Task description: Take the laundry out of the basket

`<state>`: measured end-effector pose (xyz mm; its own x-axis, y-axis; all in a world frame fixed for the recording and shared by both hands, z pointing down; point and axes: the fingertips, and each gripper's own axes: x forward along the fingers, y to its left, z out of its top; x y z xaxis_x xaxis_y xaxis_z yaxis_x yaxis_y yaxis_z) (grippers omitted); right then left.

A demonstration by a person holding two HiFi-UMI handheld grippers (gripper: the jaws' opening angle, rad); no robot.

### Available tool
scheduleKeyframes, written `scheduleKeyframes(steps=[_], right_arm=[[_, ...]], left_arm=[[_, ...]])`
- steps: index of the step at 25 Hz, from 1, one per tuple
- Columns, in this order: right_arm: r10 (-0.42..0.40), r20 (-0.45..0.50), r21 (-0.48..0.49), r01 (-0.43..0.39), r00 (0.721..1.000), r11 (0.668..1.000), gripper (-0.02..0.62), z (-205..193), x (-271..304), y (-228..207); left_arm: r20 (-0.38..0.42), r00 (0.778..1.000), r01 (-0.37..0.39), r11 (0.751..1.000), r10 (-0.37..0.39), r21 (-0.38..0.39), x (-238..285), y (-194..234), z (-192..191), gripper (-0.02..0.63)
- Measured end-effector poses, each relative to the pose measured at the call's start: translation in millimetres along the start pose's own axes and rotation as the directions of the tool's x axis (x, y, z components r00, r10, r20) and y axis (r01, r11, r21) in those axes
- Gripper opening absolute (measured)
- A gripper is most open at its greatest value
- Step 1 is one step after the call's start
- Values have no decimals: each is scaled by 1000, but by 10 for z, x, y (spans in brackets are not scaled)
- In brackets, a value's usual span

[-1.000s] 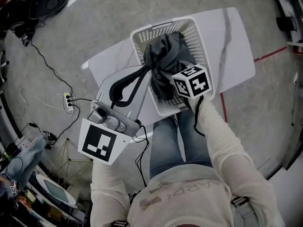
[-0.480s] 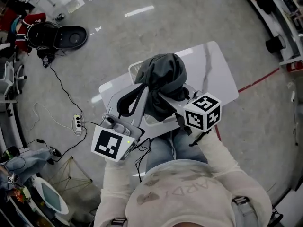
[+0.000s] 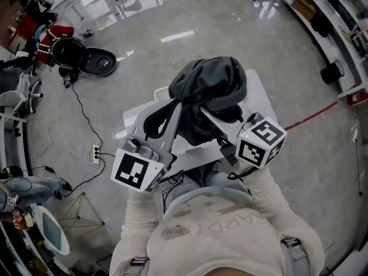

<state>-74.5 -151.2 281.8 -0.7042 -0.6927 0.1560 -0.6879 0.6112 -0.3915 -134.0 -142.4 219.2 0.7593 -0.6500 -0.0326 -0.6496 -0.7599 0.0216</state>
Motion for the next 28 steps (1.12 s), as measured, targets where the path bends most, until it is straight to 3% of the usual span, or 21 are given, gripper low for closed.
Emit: scheduleKeyframes(steps=[11,20,28], right_arm=[[21,82,-157,-8,996,988,196,385,-610,69],[3,125,-274,32,992,961,196,562,-712,182],[-12,144,-318,57,990,946,196,677,-730,154]], left_arm=[[6,1000,-24,999,24,20,177,-508,225,0],[11,1000,-5,999,4,39,169,-623,322,0],[26,1000,6,999,-7,47,207,-619,398,0]])
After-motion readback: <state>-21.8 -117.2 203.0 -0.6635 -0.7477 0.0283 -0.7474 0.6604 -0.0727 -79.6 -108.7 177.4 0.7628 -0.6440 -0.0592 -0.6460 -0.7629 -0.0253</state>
